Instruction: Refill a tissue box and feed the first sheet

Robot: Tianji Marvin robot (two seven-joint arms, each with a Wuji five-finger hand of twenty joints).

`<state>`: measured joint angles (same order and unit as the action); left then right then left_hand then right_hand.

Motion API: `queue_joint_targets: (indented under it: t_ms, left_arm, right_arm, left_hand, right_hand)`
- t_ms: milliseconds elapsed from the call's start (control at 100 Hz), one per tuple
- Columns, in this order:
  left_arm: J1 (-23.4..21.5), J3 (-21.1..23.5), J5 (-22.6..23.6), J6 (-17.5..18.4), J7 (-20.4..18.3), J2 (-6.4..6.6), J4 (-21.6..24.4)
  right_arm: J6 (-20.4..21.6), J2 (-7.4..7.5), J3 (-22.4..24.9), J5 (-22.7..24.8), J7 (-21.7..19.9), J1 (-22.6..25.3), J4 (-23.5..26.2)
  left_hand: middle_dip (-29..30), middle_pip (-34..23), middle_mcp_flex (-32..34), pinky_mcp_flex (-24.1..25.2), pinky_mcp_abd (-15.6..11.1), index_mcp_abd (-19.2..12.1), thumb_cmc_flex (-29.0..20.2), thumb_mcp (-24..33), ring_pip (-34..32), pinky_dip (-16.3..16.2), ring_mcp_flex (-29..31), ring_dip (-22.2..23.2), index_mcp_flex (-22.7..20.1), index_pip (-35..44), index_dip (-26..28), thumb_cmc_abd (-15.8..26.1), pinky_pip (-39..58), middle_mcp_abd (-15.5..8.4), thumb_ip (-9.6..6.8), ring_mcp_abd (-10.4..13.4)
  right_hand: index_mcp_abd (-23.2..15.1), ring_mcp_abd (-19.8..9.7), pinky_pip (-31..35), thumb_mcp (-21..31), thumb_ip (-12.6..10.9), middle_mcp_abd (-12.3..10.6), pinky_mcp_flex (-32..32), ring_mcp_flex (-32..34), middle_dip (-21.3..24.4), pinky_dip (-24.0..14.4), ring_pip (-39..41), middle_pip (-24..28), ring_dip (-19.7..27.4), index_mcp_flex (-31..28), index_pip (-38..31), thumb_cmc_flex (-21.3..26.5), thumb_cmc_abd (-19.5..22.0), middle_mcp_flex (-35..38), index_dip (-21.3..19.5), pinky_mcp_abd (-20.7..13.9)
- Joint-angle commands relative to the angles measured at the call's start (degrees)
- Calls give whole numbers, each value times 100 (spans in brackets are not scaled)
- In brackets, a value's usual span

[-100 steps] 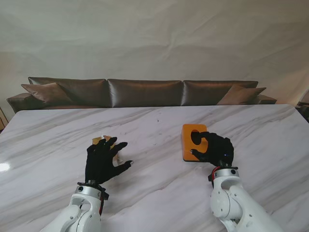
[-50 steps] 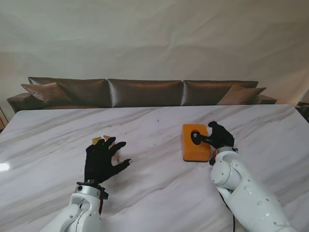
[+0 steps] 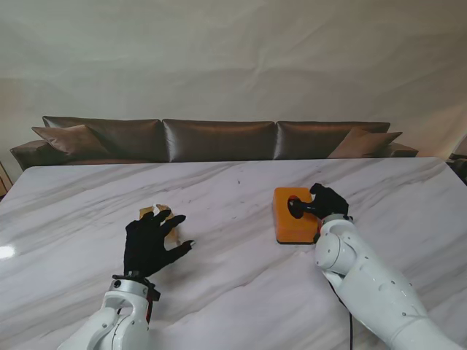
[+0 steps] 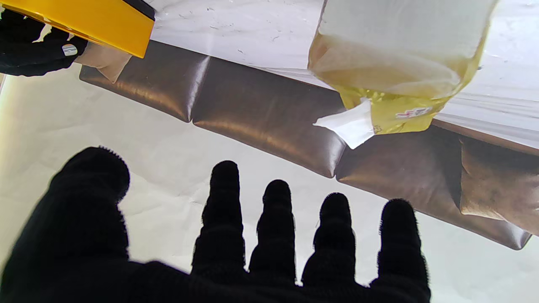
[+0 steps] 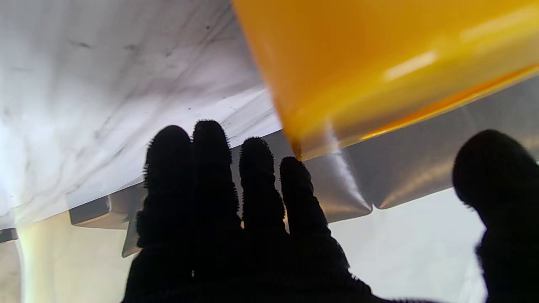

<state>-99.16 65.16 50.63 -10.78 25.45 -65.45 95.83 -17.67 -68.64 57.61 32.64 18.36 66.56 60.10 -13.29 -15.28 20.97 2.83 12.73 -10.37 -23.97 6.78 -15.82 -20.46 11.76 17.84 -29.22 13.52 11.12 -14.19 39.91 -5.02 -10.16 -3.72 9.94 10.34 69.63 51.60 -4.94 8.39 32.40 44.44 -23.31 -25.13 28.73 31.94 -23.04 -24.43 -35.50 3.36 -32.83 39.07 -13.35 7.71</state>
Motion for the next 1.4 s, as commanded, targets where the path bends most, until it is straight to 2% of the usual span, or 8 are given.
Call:
queue_joint_targets:
  t_ms: [0, 90, 130, 440, 550, 610, 660, 1390]
  left_arm:
    - [5, -17, -29, 0, -76, -24, -35]
    - [19, -32, -47, 7, -66, -28, -54]
    - [20, -33, -49, 8, -67, -28, -56]
    - [-21, -2, -60, -2, -55, -30, -69]
    - [-31, 0, -75, 1, -27, -36, -88]
    - [-37, 3, -89, 6, -8, -41, -101]
    - [-43, 8, -100, 12, 3, -43, -109]
    - [-198, 103, -138, 33, 102, -58, -104]
  right_arm:
    - [49, -18, -82, 23, -196, -58, 20]
    - [65, 3, -172, 42, -315, -94, 46]
    - [82, 11, -204, 45, -369, -104, 69]
    - [375, 158, -495, 139, -1044, -122, 543]
    - [529, 219, -627, 212, -1287, -113, 785]
    - [611, 242, -702, 238, -1392, -107, 909]
    - [675, 256, -761, 242, -1469, -101, 1001]
    - [1711, 218, -1520, -249, -1885, -313, 1225]
  left_hand:
    - [-32, -10, 26, 137, 86, -102, -88, -124, 63, 20, 98, 53, -92, 15, 87, 258, 75, 30, 122, -24]
    - [-35, -13, 32, 137, 86, -109, -92, -126, 60, 20, 101, 54, -99, 18, 89, 268, 75, 29, 121, -20]
    - [-35, -13, 30, 137, 86, -110, -88, -130, 61, 20, 99, 54, -94, 17, 89, 270, 75, 24, 122, -23]
    - [-43, -28, 78, 137, 86, -106, -93, -141, 63, 21, 97, 54, -130, 44, 106, 294, 75, 41, 123, -20]
    - [-47, -34, 90, 137, 86, -108, -96, -141, 63, 21, 99, 53, -132, 49, 111, 316, 76, 46, 123, -23]
    - [-48, -35, 94, 137, 86, -103, -109, -137, 64, 21, 97, 53, -139, 54, 115, 331, 76, 50, 122, -28]
    - [-48, -32, 93, 137, 86, -105, -108, -141, 64, 21, 97, 53, -137, 54, 116, 341, 76, 53, 125, -17]
    - [-61, -52, 151, 136, 86, -105, -128, -174, 74, 28, 102, 54, -159, 69, 142, 368, 61, 51, 137, -28]
  right_hand:
    - [-300, 76, 182, 19, -281, -173, 37, 144, -165, -33, 143, 7, -71, -179, -130, 166, -184, 143, -172, -200]
    - [-332, 42, 181, 80, -420, -223, 33, 172, -191, -28, 149, 20, -83, -182, -147, 425, -270, 166, -197, -210]
    - [-344, 29, 176, -4, -718, -233, 38, 191, -228, -17, 146, 15, -103, -164, -171, 539, -303, 161, -235, -206]
    - [-512, -182, 140, -48, -1258, -433, 47, 310, -336, -6, 248, 123, -195, -24, -298, 1517, -737, 137, -300, -338]
    - [-570, -312, 149, -5, -1851, -502, 109, 420, -361, -18, 322, 184, -259, 0, -416, 1948, -760, 167, -295, -452]
    - [-603, -377, 177, 1628, -662, -538, 164, 511, -369, -35, 364, 218, -289, -3, -501, 1882, -1154, 206, -261, -503]
    - [-620, -417, 199, 2052, -201, -552, 202, 573, -371, -44, 396, 230, -304, -17, -532, 1953, -1301, 230, -255, -535]
    - [-714, -640, 257, 2360, 8, -629, 322, 774, -382, -65, 448, 263, -336, -8, -623, 2124, -1300, 307, -235, -750]
